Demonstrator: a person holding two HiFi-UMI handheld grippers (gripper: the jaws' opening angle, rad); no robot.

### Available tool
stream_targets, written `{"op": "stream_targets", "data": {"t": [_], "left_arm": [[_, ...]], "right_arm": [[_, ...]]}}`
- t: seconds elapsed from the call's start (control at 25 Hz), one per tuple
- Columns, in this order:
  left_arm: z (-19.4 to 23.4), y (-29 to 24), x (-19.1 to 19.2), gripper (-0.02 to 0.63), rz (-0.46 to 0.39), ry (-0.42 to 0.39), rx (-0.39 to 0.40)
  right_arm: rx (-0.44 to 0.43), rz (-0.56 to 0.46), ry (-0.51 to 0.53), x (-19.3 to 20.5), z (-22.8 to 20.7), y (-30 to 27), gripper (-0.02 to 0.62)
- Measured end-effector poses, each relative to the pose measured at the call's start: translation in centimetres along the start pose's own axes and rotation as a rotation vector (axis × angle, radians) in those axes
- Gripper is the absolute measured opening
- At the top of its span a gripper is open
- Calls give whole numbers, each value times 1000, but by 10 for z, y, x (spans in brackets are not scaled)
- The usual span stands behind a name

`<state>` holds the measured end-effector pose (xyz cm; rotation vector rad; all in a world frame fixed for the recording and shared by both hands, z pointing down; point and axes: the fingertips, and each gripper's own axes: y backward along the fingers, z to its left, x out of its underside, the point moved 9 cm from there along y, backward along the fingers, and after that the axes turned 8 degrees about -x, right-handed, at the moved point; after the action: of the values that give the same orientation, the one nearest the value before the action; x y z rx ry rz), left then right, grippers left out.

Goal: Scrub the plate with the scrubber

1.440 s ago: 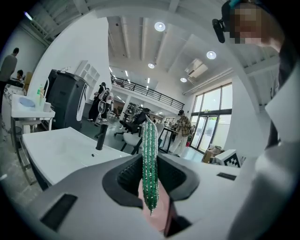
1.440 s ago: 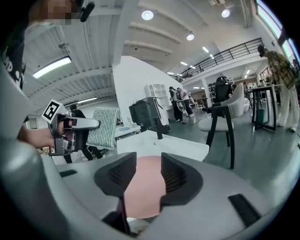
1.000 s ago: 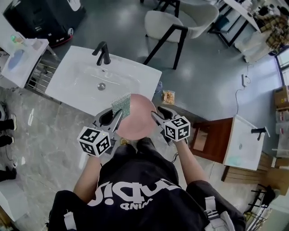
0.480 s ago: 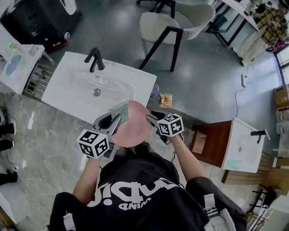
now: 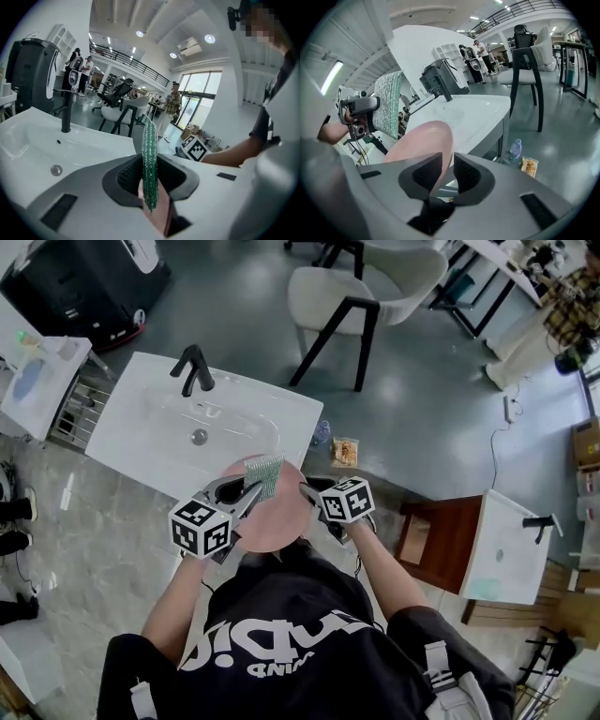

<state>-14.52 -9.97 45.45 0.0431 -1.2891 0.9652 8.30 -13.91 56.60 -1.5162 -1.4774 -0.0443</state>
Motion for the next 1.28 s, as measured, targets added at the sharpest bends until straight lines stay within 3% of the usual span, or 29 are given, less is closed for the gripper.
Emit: {"op": "stream_targets", "data": {"t": [0.32, 0.56, 0.68, 1.0, 1.28], "left_arm": [[4, -51, 11, 95, 231, -92, 133], [6, -87, 25, 95, 401, -132, 167], [8, -98, 26, 95, 429, -125, 149], [18, -116, 30, 95, 458, -168, 85], [29, -132, 41, 94, 509, -193, 37]], "right_arm": [[1, 1, -59, -2, -1, -5, 65], [64, 4, -56, -6, 0, -6, 29], [77, 10, -42, -7, 2, -7, 28], [85, -39, -138, -4, -1, -7, 29], [91, -23, -177, -2, 1, -10, 28]]}}
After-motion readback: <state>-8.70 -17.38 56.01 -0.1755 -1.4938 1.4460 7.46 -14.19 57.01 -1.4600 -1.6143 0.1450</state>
